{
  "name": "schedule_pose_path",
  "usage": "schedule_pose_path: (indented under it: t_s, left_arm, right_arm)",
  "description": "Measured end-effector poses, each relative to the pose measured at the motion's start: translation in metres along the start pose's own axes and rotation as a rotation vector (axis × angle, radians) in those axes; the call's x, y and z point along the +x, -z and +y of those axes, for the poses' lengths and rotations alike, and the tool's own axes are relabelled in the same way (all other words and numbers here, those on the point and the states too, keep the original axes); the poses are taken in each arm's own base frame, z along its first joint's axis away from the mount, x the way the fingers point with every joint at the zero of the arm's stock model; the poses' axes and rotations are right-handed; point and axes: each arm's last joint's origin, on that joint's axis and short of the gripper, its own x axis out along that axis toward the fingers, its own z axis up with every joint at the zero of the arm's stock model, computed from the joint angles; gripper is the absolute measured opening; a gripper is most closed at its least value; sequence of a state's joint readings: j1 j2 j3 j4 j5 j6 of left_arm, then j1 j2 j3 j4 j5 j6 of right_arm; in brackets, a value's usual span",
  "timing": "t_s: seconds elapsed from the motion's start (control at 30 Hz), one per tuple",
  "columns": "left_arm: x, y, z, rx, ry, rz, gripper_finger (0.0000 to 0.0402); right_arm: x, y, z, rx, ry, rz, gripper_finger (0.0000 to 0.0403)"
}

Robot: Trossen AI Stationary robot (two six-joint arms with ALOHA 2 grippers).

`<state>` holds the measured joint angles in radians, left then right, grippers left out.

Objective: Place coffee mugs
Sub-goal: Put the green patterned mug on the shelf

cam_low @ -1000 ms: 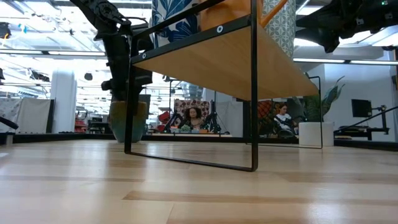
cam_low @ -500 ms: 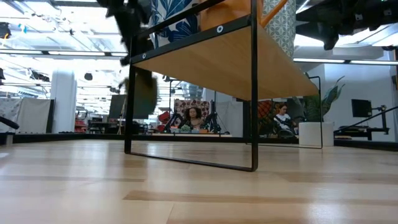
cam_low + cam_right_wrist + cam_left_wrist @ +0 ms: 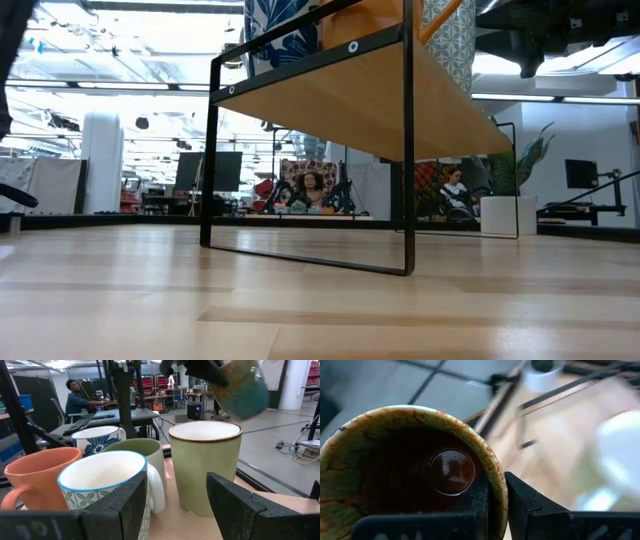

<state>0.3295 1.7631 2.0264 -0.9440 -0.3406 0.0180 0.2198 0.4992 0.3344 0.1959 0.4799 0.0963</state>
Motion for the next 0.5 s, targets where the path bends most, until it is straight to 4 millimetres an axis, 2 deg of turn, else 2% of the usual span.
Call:
schedule_pose_path:
  t_s: [0.13, 0.23, 0.33, 0.5]
  left_arm:
    - [0.015, -0.027, -0.033, 0.074, 0.1, -0.07, 0.0018]
    - [0.026, -0.04, -0.052, 0.109, 0.167, -0.116, 0.0018]
    - [0.041, -0.041, -0.066, 0.137, 0.227, -0.164, 0.0018]
    - [0.058, -0.035, -0.078, 0.145, 0.34, -0.125, 0.0018]
  right_arm:
    - [0.0, 0.0, 0.0, 0.0, -0.001, 0.0, 0.023]
    - [0.0, 0.0, 0.0, 0.0, -0.003, 0.0, 0.023]
    - [0.0, 0.0, 0.0, 0.0, -0.004, 0.001, 0.023]
    - [0.0, 0.0, 0.0, 0.001, -0.007, -0.001, 0.023]
